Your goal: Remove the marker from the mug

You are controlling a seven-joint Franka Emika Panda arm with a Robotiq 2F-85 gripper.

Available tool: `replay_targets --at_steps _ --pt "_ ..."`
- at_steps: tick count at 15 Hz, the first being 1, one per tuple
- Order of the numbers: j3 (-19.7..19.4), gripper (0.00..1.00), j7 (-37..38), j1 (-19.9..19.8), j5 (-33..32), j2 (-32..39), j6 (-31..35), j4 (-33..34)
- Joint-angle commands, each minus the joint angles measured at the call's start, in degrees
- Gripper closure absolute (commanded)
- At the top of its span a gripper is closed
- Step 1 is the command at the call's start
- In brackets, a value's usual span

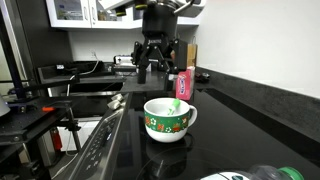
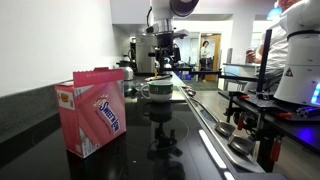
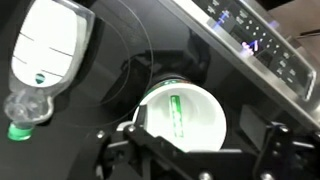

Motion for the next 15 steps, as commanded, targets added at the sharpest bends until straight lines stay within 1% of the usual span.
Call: replay_targets --at_steps 1,2,4,5,6,8,9,12,13,14,15 --pt "2.4 0.15 -0.5 -2.1 -0.6 4.5 -0.4 4.8" --pt "2.8 0.25 -0.2 -2.2 -0.9 5.5 -0.2 5.6" --pt "3.5 0.40 0.1 -2.4 -1.5 7.7 -0.4 7.2" --pt "3.8 0.41 0.4 -2.4 -1.7 8.7 -0.6 7.9" --pt "4.1 0.45 0.7 -2.3 -2.0 9.4 -0.7 8.2" --pt "4.5 0.45 1.3 -2.0 -2.9 10.8 -0.1 8.8" --pt "4.5 0.40 1.6 -1.9 -3.6 11.5 0.0 9.1" --pt "4.8 0.35 2.8 -1.9 -5.1 12.7 0.3 10.0" --pt "4.9 0.37 2.9 -1.9 -5.4 13.1 0.3 10.2" --pt "5.0 0.34 2.8 -1.9 -5.7 13.4 0.3 10.4" --pt "5.1 0.39 2.8 -1.9 -5.8 13.6 0.3 10.6"
